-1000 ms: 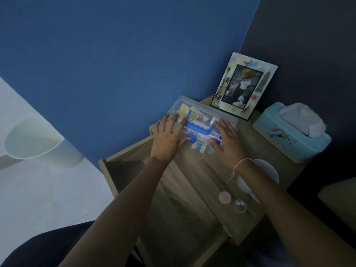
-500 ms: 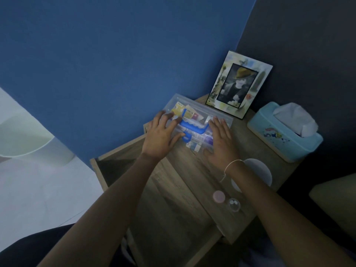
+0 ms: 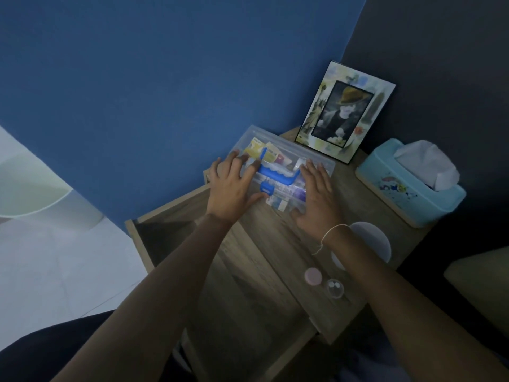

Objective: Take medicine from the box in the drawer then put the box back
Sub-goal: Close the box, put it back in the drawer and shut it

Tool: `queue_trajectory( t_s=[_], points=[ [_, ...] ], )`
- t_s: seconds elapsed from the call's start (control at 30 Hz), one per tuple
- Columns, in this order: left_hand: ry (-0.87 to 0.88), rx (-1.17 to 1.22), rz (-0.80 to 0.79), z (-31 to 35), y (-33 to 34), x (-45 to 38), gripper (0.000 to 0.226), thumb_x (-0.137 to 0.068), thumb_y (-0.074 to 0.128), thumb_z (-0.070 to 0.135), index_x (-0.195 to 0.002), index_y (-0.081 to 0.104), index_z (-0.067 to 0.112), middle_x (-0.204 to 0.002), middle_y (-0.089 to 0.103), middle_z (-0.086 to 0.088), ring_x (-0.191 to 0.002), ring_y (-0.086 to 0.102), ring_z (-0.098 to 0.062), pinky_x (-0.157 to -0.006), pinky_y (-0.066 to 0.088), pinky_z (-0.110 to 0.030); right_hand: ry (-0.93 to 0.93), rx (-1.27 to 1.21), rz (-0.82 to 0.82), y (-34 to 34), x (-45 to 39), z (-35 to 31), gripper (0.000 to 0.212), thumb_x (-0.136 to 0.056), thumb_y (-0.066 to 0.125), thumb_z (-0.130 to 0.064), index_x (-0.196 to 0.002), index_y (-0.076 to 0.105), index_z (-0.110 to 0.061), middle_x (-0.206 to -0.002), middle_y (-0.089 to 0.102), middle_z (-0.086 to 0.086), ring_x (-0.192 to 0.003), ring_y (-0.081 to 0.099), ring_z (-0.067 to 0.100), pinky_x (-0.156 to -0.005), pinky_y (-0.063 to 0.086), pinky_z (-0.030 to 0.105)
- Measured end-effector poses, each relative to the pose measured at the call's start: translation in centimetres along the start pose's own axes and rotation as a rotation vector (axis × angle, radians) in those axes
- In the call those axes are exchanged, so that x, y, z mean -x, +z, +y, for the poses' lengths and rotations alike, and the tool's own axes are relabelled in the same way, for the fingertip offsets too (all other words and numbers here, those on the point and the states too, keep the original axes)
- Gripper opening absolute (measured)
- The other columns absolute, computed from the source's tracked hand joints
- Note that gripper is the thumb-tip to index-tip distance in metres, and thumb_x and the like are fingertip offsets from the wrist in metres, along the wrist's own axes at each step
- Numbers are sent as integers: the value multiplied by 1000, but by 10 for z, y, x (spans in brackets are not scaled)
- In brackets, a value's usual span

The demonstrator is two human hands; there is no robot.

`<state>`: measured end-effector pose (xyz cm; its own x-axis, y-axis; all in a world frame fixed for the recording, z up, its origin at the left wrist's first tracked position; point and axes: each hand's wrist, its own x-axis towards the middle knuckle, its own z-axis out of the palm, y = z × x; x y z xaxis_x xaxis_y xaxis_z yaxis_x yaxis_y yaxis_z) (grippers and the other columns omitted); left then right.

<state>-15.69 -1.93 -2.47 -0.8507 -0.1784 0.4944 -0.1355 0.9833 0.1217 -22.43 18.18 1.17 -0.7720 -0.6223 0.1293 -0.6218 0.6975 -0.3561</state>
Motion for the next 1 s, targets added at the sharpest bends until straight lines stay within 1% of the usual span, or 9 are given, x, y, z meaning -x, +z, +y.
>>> queue_trajectory(
  t_s=[0.23,0.43,0.57,0.63,0.7,0.77,0.83,0.93,1.0],
  points=[
    [11,61,80,-3,-9,-6,62,-80,43,74,-121,52,29,-120,56,-6,-114,53,-25,-98,36,-49,3,-1,-25,-1,1,0,92,-76,65,-19,-150,12,-12,-161,8,7,-148,-6,24,-121,5,40],
    [-63,-12,61,7,-10,-5,59,-81,42,71,-116,57,26,-114,62,-8,-104,60,-26,-92,45,-46,12,6,-45,-1,-1,0,95,-73,67,-20,-150,12,-12,-161,8,6,-148,-6,23,-121,7,43],
    [-110,65,-13,16,-15,0,61,-85,44,63,-128,54,20,-127,59,-12,-124,53,-32,-99,43,-50,12,-2,-41,-2,0,0,92,-74,66,-20,-149,14,-11,-161,10,8,-148,-4,24,-121,6,42],
    [-201,154,-49,24,-17,10,69,-86,46,61,-138,45,15,-143,49,-14,-137,40,-33,-108,35,-53,8,-14,-45,-4,0,-1,86,-77,66,-23,-148,19,-10,-160,15,8,-148,1,25,-121,9,44],
    [-321,253,-57,35,-17,23,75,-87,51,57,-143,36,9,-151,36,-17,-142,30,-34,-113,29,-52,8,-31,-5,-8,-3,-3,74,-79,66,-27,-143,33,-11,-155,29,9,-145,17,27,-117,19,48],
    [-424,370,-2,42,-18,31,72,-88,57,49,-141,36,5,-151,34,-21,-142,30,-35,-113,31,-48,23,-80,103,-15,-9,-4,52,-81,62,-33,-128,50,-16,-139,50,8,-132,40,29,-106,34,42],
    [-516,483,34,48,-22,30,72,-90,56,45,-143,32,2,-153,28,-22,-144,25,-33,-115,27,-44,31,-95,172,-20,-18,-2,41,-82,56,-38,-118,56,-17,-125,58,8,-119,51,29,-97,39,37],
    [-674,718,-26,50,-28,17,79,-92,52,45,-148,15,3,-159,9,-19,-148,8,-28,-118,10,-32,150,-118,92,-20,-31,6,54,-88,55,-44,-132,47,-16,-145,41,16,-136,34,35,-111,32,46],
    [-851,951,-99,51,-31,6,78,-95,48,42,-149,10,1,-160,7,-19,-148,8,-28,-121,8,-35,228,-219,29,-19,-35,8,64,-86,53,-53,-138,42,-18,-148,38,13,-138,32,32,-112,31,48]
  ],
)
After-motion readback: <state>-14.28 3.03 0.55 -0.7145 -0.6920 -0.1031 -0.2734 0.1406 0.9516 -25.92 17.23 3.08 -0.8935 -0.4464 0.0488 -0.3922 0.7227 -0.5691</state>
